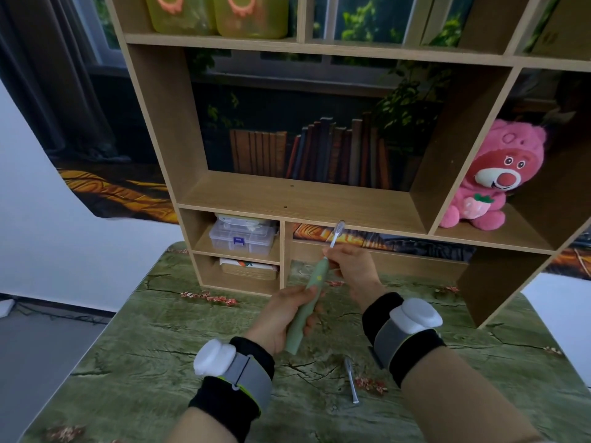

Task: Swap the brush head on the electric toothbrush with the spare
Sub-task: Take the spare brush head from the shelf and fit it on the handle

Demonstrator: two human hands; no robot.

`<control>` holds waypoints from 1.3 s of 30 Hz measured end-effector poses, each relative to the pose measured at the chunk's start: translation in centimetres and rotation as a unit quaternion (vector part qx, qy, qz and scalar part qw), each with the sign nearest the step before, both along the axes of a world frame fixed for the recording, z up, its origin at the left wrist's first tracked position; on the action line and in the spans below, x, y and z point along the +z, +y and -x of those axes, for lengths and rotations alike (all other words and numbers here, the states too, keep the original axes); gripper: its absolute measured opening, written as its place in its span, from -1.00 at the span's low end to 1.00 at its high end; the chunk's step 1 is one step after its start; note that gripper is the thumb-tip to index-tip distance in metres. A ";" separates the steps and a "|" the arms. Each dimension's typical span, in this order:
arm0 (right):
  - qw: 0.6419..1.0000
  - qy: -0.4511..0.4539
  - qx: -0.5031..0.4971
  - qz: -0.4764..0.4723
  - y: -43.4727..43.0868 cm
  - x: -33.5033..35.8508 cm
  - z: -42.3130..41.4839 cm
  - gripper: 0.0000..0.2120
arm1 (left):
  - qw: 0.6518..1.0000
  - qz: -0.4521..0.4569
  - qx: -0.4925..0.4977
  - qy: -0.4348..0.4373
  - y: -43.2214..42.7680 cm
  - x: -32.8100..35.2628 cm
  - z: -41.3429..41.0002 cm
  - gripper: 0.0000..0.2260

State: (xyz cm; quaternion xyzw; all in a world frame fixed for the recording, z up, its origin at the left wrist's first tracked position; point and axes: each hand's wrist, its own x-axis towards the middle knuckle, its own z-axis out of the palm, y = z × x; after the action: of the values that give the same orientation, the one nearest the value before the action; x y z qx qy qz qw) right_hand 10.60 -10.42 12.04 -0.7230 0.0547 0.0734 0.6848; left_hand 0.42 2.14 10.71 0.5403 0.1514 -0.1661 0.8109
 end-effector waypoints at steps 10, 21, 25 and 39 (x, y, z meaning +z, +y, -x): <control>0.999 0.015 0.028 -0.027 -0.7 -0.5 -0.3 -0.85 | 1.000 -0.014 -0.016 -0.001 0.7 -0.6 -0.3 -0.77; 0.999 0.008 0.031 -0.041 -1.3 -1.3 -0.2 -0.91 | 0.997 0.046 -0.059 0.017 0.9 -2.1 -0.9 -0.74; 0.999 0.015 0.047 -0.017 -1.6 -1.9 -0.1 -0.91 | 0.999 0.005 -0.032 -0.006 0.6 -3.2 -1.5 -0.83; 0.966 -0.067 0.059 0.242 1.8 -7.3 -4.1 -0.74 | 0.960 -0.270 -0.053 -0.043 0.6 -9.2 -8.3 -0.44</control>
State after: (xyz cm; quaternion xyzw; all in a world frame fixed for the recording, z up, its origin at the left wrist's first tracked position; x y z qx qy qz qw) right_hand 14.68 -8.62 4.75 -0.8722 -0.0184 0.0498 0.4862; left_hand 8.75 2.75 1.55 0.7531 0.1269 -0.1388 0.6305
